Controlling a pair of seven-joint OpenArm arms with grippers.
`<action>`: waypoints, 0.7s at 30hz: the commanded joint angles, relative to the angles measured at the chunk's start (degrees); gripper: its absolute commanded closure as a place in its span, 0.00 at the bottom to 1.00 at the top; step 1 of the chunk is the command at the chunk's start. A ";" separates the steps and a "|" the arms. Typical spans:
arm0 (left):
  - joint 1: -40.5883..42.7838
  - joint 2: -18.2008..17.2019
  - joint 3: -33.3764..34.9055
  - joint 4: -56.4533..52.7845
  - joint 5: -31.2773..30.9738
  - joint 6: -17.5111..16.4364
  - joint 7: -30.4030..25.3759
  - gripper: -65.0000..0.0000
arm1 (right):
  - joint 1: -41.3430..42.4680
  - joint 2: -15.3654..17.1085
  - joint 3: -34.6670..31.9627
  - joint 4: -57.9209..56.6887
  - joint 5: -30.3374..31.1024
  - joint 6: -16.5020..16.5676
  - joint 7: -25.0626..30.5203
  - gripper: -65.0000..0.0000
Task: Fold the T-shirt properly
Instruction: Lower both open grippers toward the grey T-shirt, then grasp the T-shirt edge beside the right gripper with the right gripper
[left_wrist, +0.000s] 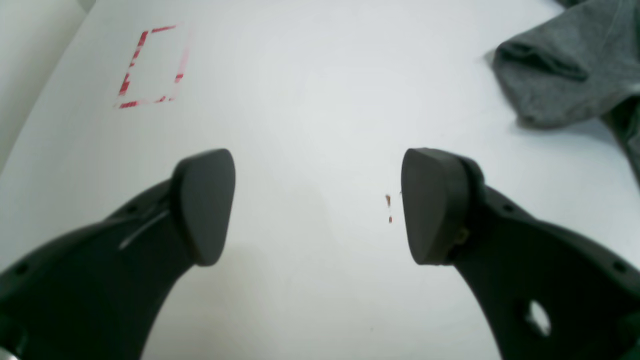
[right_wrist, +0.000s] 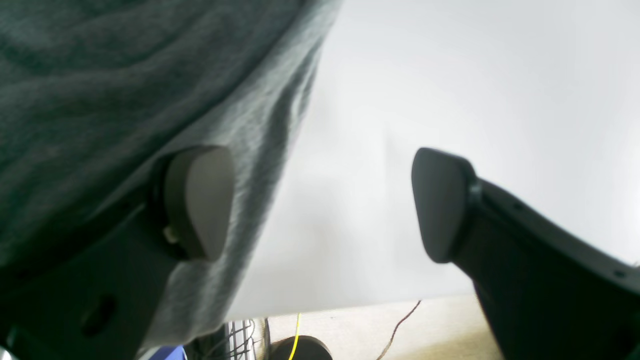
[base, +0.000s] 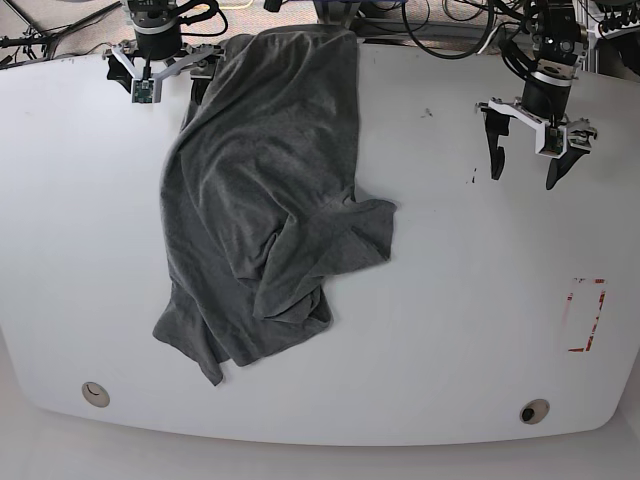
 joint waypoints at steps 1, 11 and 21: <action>-0.72 0.22 0.06 -0.26 -0.01 0.06 -1.17 0.25 | 1.02 0.51 -0.05 0.65 0.20 0.49 -0.18 0.17; -3.85 1.07 0.65 -3.05 0.23 0.50 -0.56 0.25 | 6.37 3.52 -0.48 0.76 -1.08 0.36 -4.34 0.16; -1.88 -0.50 0.88 -0.82 0.07 0.64 -1.22 0.25 | 11.39 6.78 -1.35 -3.53 -1.05 1.13 -5.99 0.19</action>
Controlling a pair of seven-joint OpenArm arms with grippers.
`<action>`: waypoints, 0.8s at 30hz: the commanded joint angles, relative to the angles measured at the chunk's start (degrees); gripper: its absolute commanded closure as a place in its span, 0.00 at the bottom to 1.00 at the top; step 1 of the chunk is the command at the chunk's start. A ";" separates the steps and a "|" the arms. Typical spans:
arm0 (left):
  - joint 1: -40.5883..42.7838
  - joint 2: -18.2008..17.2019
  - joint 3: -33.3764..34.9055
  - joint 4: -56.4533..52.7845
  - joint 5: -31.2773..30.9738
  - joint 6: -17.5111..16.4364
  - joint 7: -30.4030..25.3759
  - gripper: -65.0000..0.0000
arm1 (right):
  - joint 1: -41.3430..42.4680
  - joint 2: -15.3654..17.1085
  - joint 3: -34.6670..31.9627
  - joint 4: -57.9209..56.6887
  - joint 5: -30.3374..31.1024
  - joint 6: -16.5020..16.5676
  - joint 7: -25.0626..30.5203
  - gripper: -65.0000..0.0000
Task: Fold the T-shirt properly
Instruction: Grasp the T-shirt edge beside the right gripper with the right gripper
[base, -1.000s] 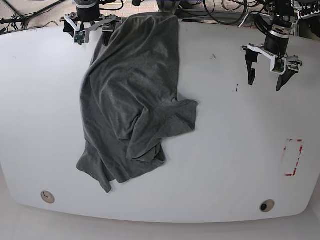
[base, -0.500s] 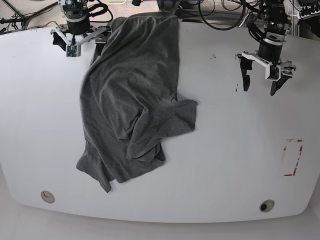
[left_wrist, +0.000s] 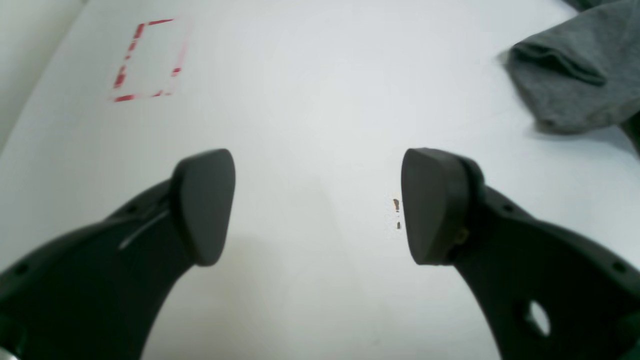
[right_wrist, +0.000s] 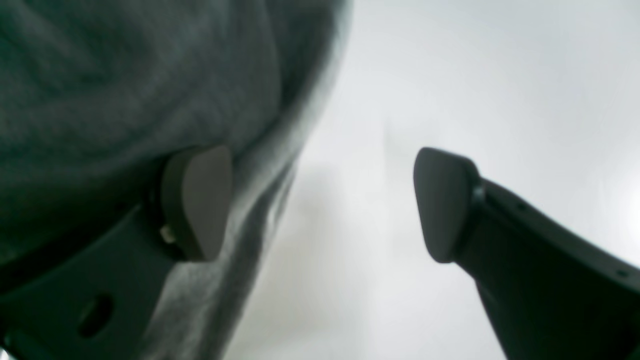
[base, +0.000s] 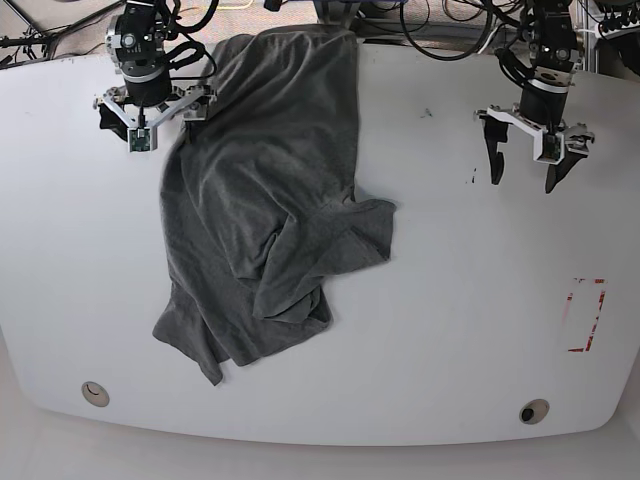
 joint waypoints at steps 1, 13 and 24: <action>-0.06 -0.38 0.19 1.48 -0.39 -0.03 -1.46 0.25 | -0.22 1.02 -0.46 0.21 0.25 -0.53 0.91 0.19; -0.53 0.00 0.29 1.78 0.01 0.17 -1.96 0.24 | 0.34 3.38 -0.92 -0.44 0.67 -0.48 1.53 0.18; -1.01 0.02 0.44 1.52 -0.18 0.18 -1.75 0.25 | 1.78 3.84 -1.19 -3.10 0.64 0.09 1.34 0.18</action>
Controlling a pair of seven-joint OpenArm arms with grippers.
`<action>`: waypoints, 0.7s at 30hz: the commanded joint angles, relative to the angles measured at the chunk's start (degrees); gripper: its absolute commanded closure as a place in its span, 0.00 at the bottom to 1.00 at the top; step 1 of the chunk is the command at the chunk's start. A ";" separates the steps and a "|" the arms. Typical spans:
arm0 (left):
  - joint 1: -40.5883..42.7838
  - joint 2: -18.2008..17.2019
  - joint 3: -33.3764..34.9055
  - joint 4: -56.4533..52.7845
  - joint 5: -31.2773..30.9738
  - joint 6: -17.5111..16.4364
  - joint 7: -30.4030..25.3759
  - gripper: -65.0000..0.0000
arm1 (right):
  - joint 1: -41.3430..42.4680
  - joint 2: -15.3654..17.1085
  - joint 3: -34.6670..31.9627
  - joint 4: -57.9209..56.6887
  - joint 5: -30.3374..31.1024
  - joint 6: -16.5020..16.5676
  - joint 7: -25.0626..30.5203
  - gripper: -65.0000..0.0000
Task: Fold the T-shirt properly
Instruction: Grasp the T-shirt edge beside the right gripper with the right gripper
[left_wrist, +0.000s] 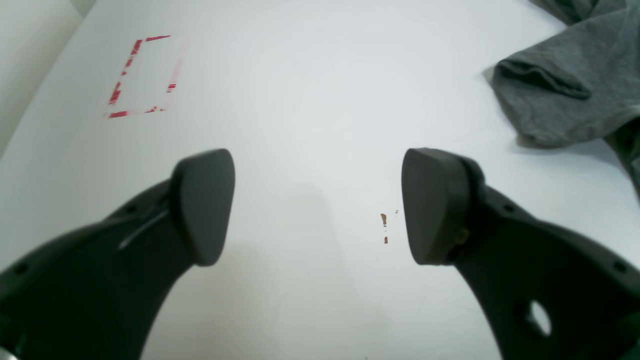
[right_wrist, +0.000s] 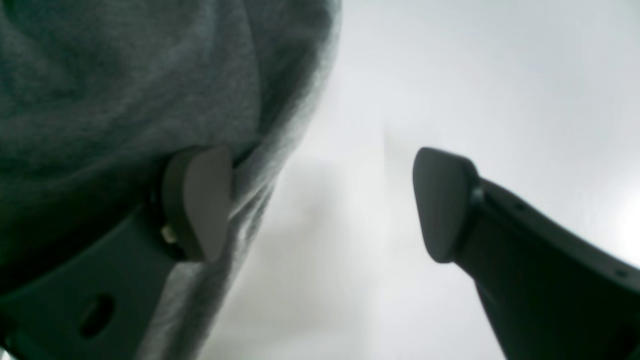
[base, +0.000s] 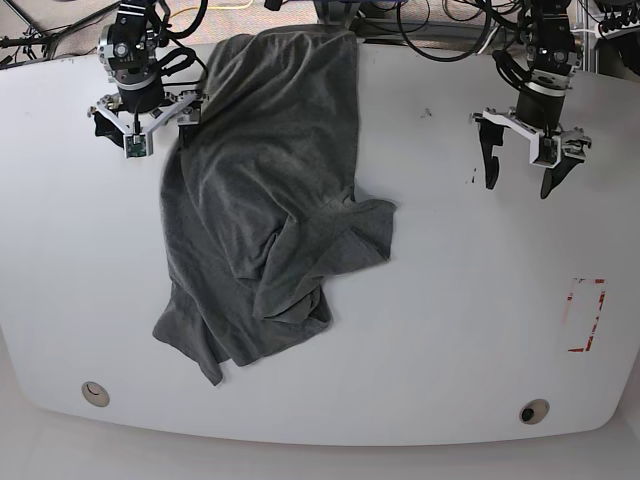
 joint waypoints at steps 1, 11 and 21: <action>-0.17 -0.27 -0.16 0.82 -0.42 0.26 -1.59 0.25 | 0.43 0.17 -0.07 0.04 -0.18 0.24 1.16 0.18; -0.61 -0.48 -0.43 1.05 -0.20 0.51 -2.03 0.24 | 0.92 -0.47 0.14 0.78 0.84 0.24 1.13 0.18; -0.53 -0.30 -0.32 1.12 -0.21 0.54 -1.65 0.24 | 2.65 0.14 0.38 0.14 4.82 0.32 0.71 0.18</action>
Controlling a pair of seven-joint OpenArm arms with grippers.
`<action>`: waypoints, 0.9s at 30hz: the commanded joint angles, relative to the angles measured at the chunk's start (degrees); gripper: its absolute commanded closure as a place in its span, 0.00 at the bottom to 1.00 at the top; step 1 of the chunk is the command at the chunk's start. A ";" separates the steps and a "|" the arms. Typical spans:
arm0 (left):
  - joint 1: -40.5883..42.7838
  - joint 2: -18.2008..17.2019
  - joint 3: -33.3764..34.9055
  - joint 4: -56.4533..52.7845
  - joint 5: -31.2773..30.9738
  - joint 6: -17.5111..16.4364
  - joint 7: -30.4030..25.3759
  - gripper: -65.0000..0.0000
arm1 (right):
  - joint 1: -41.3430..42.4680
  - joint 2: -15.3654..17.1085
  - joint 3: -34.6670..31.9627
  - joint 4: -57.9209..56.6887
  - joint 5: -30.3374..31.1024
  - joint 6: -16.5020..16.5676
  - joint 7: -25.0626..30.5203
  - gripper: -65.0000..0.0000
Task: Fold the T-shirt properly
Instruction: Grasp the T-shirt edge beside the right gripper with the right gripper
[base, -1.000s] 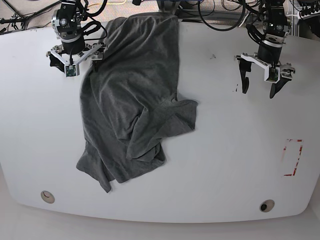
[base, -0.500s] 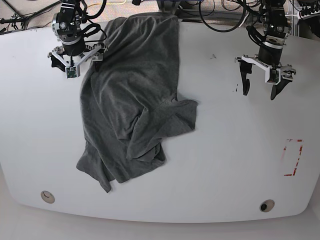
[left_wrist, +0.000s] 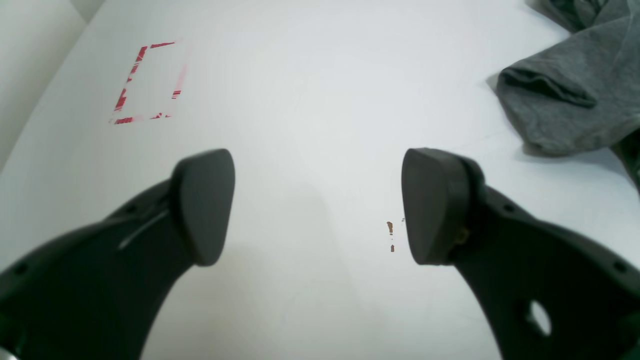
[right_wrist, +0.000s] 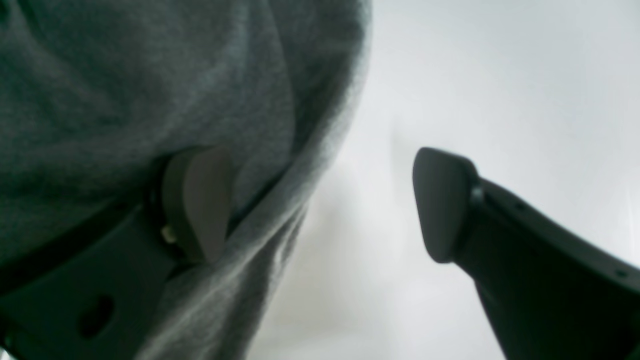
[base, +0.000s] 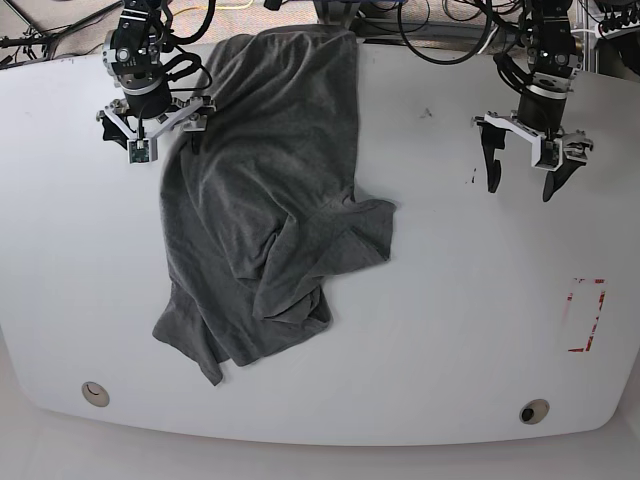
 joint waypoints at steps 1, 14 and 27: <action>-0.05 -0.26 -0.24 1.24 -0.24 0.36 -1.63 0.24 | 0.75 0.83 0.49 0.42 1.50 -0.05 1.14 0.18; -0.26 -0.13 -0.07 1.19 -0.09 0.30 -1.91 0.24 | 1.63 0.97 0.01 -0.13 1.38 -0.01 1.25 0.18; 0.13 -0.30 0.00 1.36 -0.25 0.19 -1.44 0.24 | 2.06 1.34 -0.39 -5.78 -0.15 0.74 1.58 0.19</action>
